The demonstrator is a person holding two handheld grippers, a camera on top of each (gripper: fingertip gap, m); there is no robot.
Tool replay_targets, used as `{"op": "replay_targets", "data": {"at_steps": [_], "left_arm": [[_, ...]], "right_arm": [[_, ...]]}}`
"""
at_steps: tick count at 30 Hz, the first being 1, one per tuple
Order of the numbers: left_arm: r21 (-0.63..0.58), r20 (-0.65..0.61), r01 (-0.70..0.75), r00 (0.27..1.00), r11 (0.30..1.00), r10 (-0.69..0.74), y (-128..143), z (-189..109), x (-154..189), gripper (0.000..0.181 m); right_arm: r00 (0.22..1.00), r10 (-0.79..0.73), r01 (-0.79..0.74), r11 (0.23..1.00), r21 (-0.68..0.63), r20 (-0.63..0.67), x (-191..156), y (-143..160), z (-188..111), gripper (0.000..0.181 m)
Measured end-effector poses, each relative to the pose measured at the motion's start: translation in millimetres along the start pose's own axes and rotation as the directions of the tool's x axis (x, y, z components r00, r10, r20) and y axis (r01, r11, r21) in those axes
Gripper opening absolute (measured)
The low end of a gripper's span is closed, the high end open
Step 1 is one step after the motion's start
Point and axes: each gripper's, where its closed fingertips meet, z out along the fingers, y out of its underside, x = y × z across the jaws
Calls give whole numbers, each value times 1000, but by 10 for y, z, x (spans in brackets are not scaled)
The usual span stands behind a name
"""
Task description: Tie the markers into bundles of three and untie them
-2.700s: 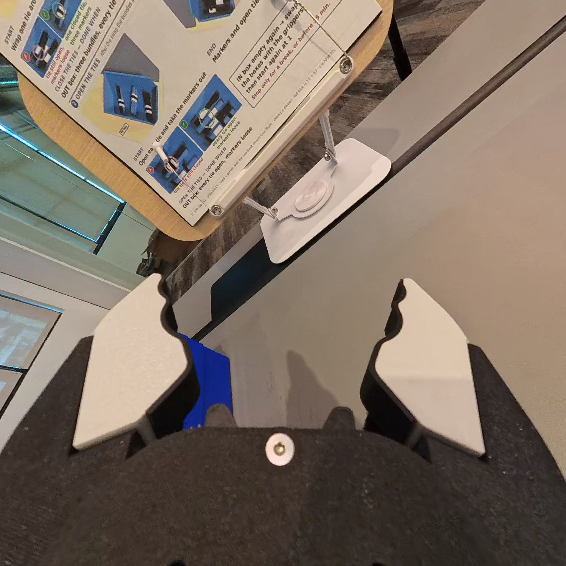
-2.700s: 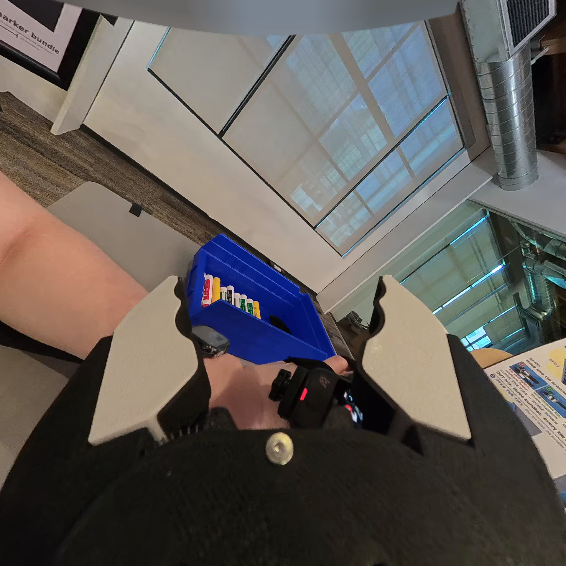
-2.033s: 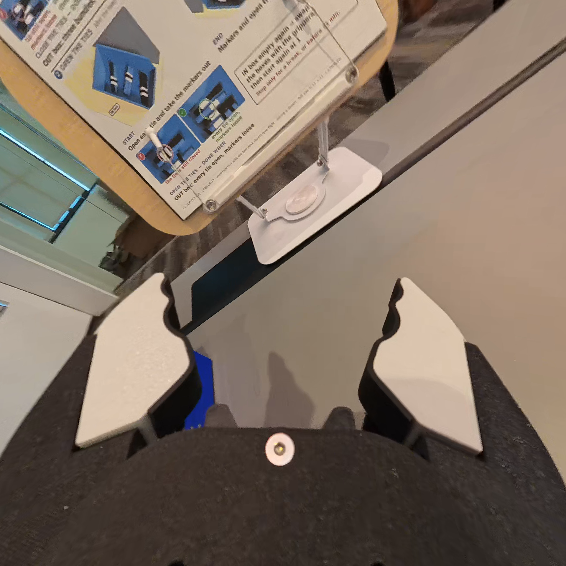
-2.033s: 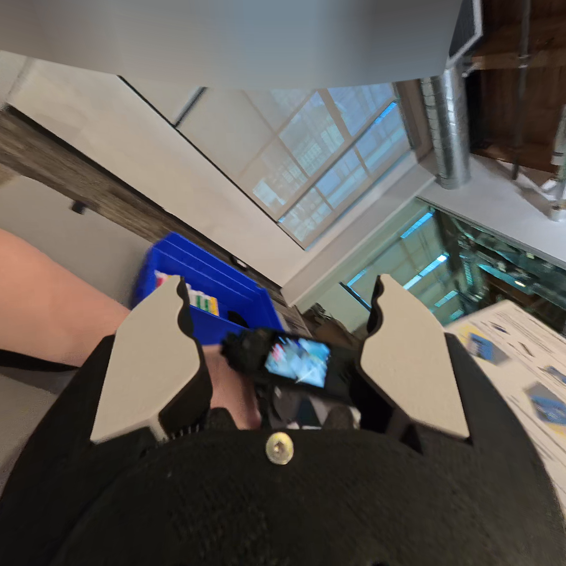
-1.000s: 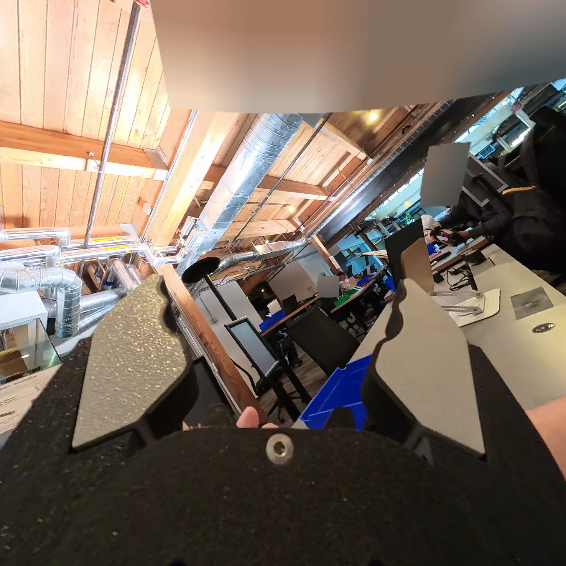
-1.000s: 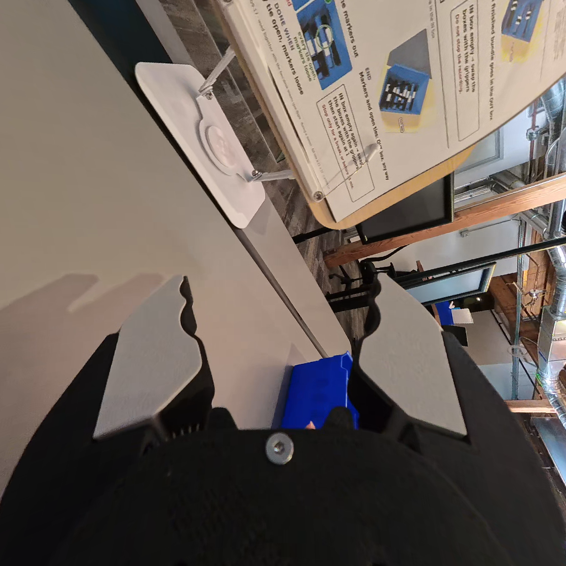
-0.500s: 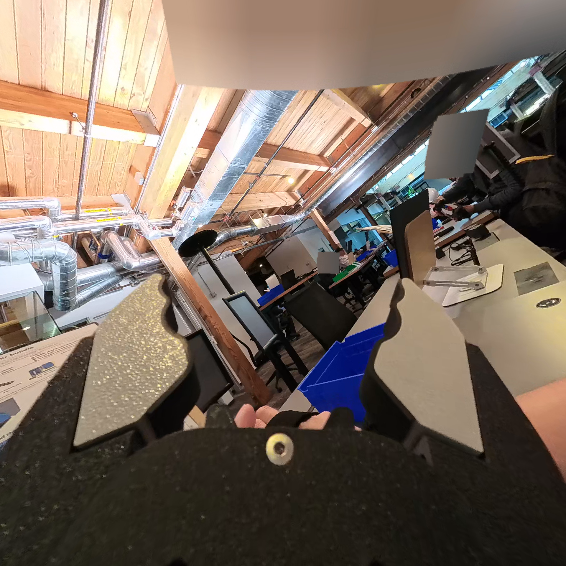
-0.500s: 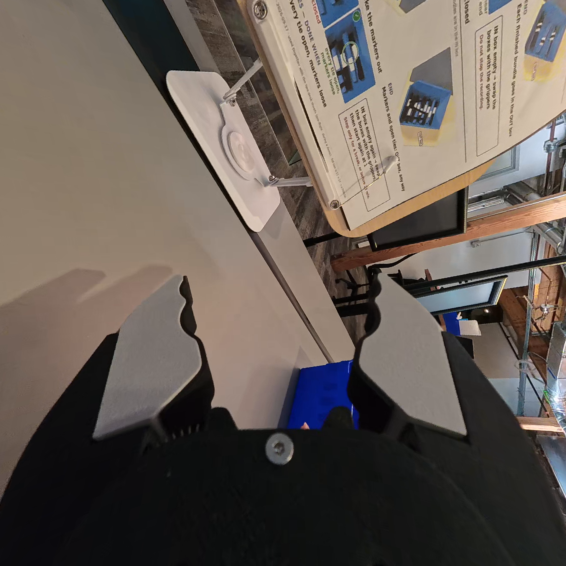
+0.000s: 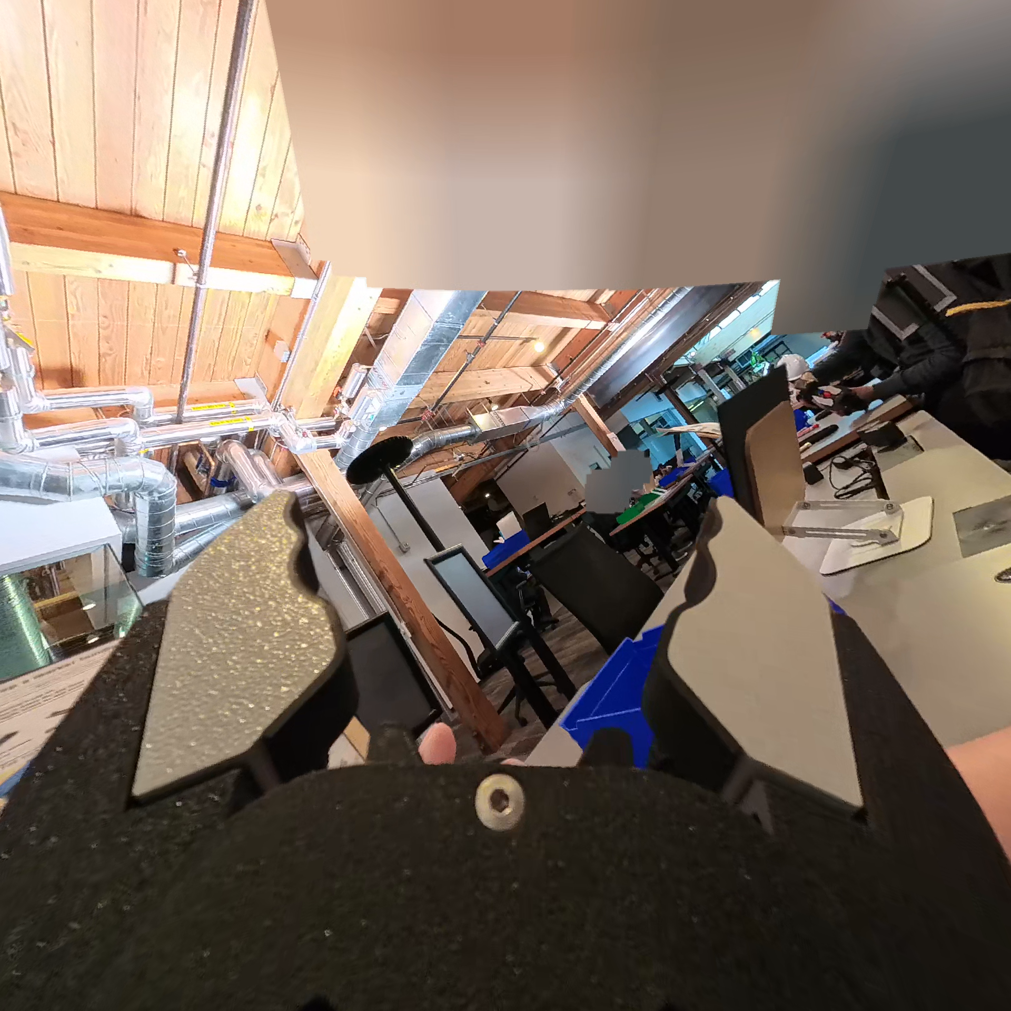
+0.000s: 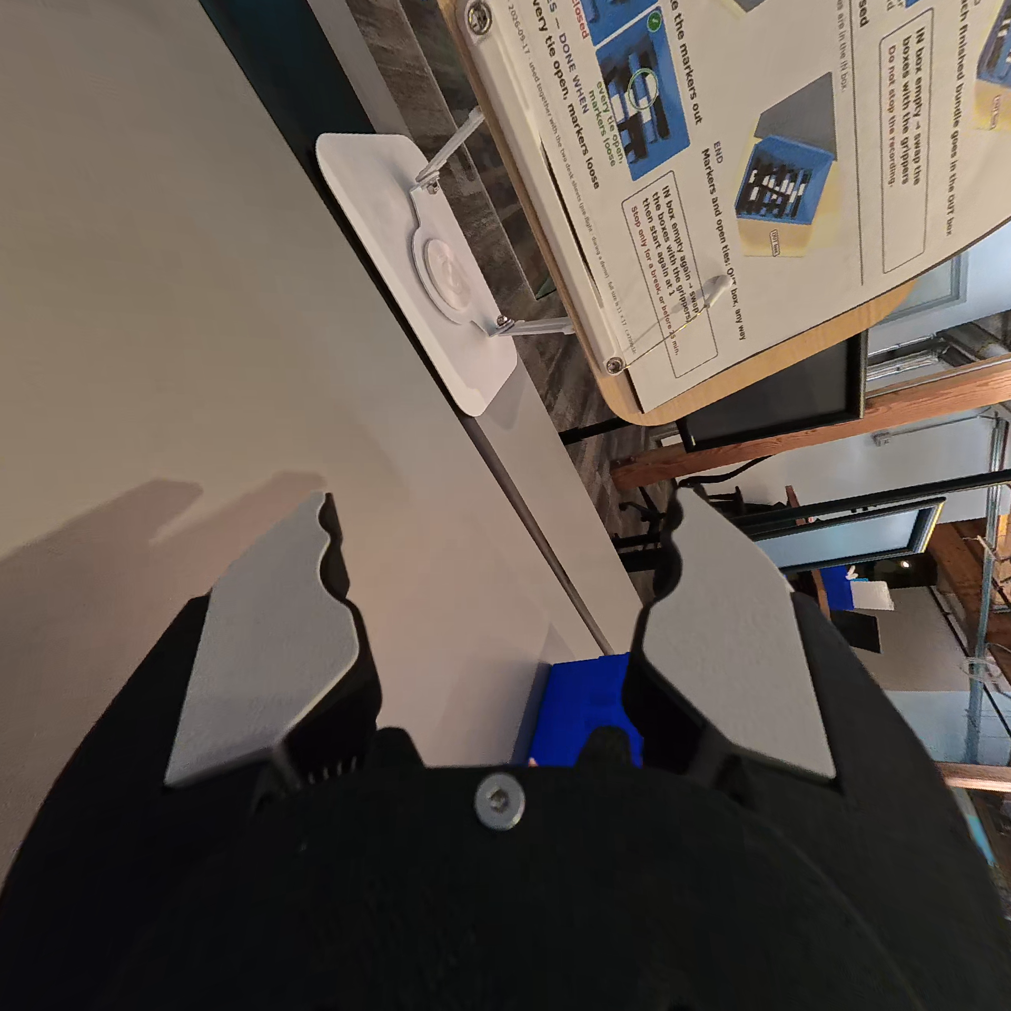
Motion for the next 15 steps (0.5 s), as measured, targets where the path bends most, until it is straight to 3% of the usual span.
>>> {"op": "replay_targets", "data": {"at_steps": [5, 7, 9, 10, 13, 15], "left_arm": [[-88, 142, 51, 989, 995, -39, 136, -70, -597, 129], [-174, 231, 158, 966, 972, -116, 303, -154, -997, 124], [-301, 245, 310, 939, 902, -241, 585, -261, -1251, 107], [-364, 248, 407, 909, 838, -334, 747, -326, -1322, 105], [-482, 173, 630, 750, 610, -638, 1059, -520, -1297, 101], [-502, 158, 665, 699, 553, -697, 1192, -653, -1368, 87]], "right_arm": [[993, 99, -102, 994, 39, 59, 14, 43, 88, 114], [971, 203, -209, 977, 40, 124, 30, 138, 181, 111], [912, 343, -363, 931, 50, 226, 38, 219, 276, 107], [848, 430, -468, 882, 54, 311, 23, 224, 300, 107], [539, 601, -758, 652, 28, 590, 61, 100, 216, 108], [417, 588, -840, 540, 47, 694, 206, 18, 103, 107]]}}
